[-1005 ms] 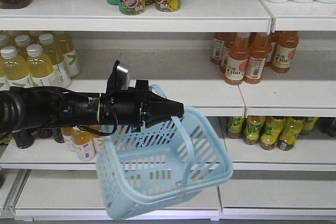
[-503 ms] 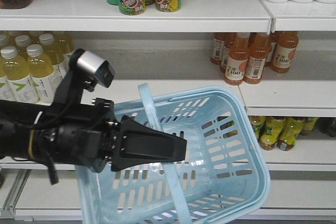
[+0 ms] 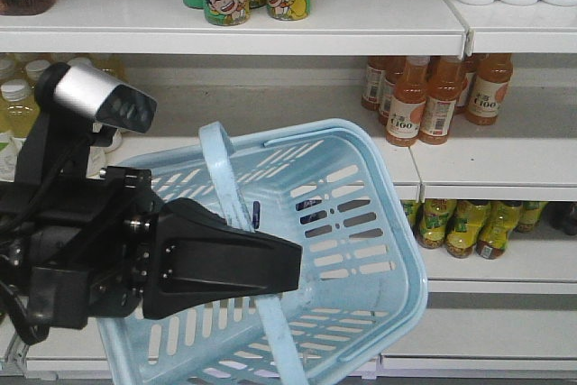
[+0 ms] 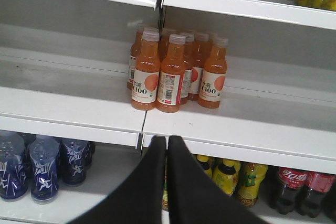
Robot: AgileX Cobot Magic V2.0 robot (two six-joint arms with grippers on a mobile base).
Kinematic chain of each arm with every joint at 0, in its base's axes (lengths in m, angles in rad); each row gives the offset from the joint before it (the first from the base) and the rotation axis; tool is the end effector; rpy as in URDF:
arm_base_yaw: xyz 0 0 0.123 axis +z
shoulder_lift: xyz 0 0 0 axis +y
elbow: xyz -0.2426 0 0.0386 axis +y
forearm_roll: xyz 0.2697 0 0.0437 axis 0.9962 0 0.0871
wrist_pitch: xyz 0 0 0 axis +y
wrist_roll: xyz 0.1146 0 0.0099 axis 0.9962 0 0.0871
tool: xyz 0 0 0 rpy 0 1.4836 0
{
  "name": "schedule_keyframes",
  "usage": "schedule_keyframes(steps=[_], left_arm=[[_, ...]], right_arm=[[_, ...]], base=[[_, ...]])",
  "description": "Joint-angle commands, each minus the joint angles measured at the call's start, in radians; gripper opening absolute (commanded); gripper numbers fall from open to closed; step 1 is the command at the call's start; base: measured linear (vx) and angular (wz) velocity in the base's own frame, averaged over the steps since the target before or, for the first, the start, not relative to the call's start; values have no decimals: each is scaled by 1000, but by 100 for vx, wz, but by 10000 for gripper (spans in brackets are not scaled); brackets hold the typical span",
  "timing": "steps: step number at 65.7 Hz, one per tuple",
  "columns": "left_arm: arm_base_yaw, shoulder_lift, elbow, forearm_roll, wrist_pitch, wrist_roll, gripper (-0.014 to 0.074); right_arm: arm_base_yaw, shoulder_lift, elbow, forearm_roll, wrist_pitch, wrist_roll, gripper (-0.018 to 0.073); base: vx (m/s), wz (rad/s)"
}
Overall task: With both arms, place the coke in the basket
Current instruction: 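Turn the base away from the shelf, holding the basket in the left gripper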
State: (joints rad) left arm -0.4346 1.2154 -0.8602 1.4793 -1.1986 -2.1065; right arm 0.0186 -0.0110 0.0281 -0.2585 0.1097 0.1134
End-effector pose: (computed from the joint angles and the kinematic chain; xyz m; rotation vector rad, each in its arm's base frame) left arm 0.1935 -0.2074 0.3094 0.7628 1.7925 -1.8039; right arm 0.1423 -0.0006 0.1938 -0.1086 1.6044 -0.1194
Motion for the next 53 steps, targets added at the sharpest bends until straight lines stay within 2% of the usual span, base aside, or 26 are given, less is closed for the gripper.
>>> schedule_keyframes(steps=[1, 15, 53], left_arm=[[-4, -26, -25, -89, -100, -25, -8], [-4, -26, -25, -59, -98, -32, -8], [-4, -26, -25, -60, -97, -32, -6]], right_arm=[[-6, -12, 7, -11, -70, -6, -5], [-6, -12, 7, -11, -70, -6, -5], [-6, -12, 7, -11, -70, -6, -5]], base=[[0, 0], [0, 0], [0, 0]])
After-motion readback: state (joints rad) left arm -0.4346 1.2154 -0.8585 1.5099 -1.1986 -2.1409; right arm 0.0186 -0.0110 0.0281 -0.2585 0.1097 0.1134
